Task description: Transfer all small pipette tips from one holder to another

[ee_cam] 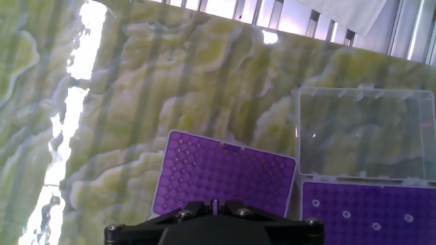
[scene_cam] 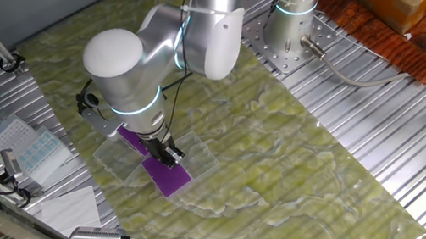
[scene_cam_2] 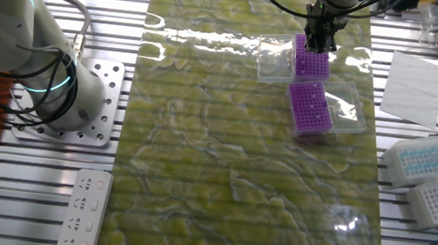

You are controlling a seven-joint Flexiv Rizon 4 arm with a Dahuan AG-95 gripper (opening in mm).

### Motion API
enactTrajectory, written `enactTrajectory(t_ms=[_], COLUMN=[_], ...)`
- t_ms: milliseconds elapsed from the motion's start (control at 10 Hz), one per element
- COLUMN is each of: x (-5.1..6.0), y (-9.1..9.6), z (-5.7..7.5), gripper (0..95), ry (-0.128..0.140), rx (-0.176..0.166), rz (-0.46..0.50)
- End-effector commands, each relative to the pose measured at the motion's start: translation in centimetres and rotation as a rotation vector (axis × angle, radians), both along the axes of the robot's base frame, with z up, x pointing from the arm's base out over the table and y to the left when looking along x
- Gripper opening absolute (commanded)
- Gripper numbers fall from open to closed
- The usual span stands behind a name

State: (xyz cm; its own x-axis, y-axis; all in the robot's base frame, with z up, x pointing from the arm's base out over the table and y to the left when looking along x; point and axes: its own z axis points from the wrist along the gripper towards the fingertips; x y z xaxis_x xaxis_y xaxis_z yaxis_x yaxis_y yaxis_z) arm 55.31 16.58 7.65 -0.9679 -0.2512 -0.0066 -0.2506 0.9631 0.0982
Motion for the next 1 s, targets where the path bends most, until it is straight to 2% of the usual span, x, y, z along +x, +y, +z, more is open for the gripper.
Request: enactTrajectory(t_ms=[100, 700, 900, 1000], x=[-0.02, 0.04, 0.05, 0.05], y=[0.0, 0.01, 0.0, 0.0], z=[-0.03, -0.54, -0.79, -0.79], gripper=[0.0, 0.0, 0.0, 19.0], ry=[0.0, -0.003, -0.012, -0.013], rx=[0.002, 0.006, 0.002, -0.001], rz=[-0.001, -0.003, 0.037, 0.05])
